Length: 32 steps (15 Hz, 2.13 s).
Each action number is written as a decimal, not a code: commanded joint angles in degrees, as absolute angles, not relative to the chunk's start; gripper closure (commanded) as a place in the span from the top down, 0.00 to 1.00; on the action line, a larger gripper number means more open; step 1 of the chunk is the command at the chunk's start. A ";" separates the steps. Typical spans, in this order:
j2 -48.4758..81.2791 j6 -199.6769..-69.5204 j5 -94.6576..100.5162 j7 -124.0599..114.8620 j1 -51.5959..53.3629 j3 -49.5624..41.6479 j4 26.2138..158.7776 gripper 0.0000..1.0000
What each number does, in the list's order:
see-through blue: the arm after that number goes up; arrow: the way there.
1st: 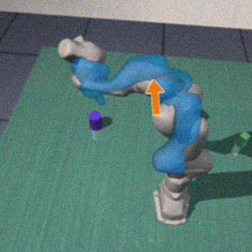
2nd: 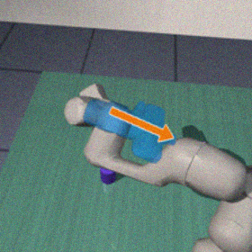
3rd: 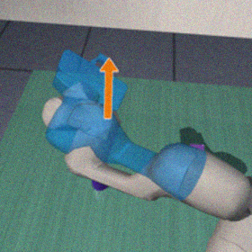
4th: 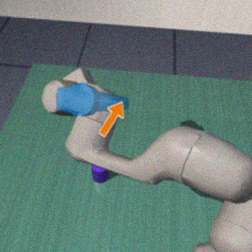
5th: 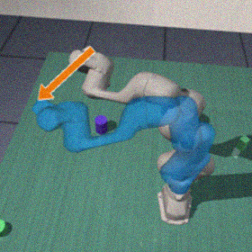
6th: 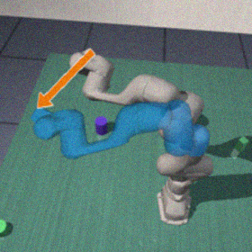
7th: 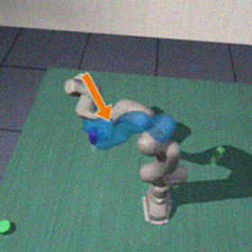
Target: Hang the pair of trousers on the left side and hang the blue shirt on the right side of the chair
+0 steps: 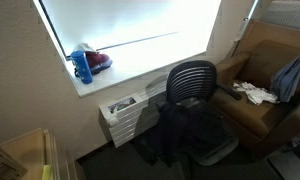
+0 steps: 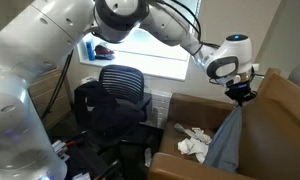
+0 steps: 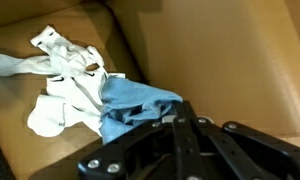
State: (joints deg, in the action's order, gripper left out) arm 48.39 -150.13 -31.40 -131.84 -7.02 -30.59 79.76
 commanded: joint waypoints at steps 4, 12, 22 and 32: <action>25.76 -155.60 -32.83 -122.53 0.52 -28.04 99.91 0.00; 2.42 -153.27 -18.28 -119.82 12.60 -28.73 121.91 0.00; 1.00 -153.48 8.83 -142.50 3.10 -20.15 127.96 0.01; -0.65 -158.17 27.19 -150.09 9.94 -15.67 123.07 0.00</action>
State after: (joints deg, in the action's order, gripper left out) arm 0.76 -157.66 23.43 -150.02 7.24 -17.74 125.23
